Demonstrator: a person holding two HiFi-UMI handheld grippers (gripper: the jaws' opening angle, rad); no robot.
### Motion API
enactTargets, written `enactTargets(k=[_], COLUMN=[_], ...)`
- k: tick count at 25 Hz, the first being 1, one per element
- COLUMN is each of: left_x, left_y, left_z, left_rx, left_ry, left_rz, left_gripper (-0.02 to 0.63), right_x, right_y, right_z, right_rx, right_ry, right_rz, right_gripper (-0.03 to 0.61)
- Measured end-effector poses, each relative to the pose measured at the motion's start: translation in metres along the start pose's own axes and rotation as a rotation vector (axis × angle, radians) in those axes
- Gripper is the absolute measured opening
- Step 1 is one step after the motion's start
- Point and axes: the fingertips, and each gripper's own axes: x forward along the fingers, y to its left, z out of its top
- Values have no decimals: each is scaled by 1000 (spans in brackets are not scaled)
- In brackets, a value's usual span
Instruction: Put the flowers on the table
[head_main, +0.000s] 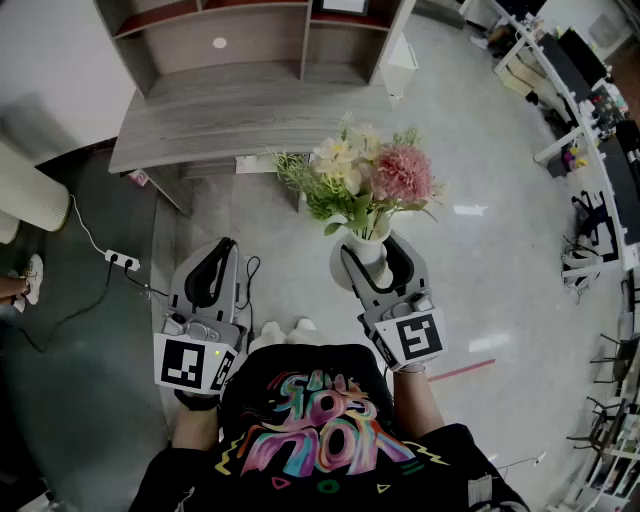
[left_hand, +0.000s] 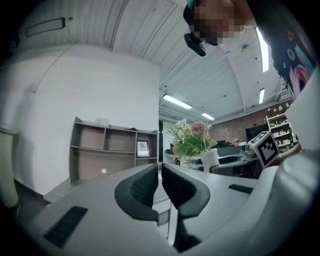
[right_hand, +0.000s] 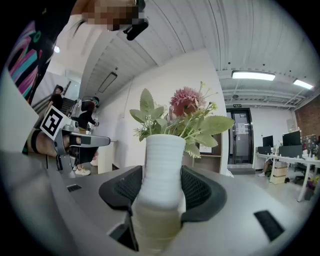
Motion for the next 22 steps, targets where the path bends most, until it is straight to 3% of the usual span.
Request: enactTargets(k=[8,11,16,22], left_x=[5,4,6,22], left_y=[0,-2,2,-16], left_z=[-9,-9,-23,-17], left_rx=[12,24,23,34], left_ry=[6,11,23,22], left_rz=[14,21,33,20], left_gripper=[38,38,38,38], right_x=[3,-1,11,1], right_y=[-6,-9,-11,-32], right_z=[-12,-28,-27,-30], right_rx=[26,17,44,47], right_ry=[15,69,8,25], right_rz=[16,29,28,22], right_gripper=[262,262,262,262])
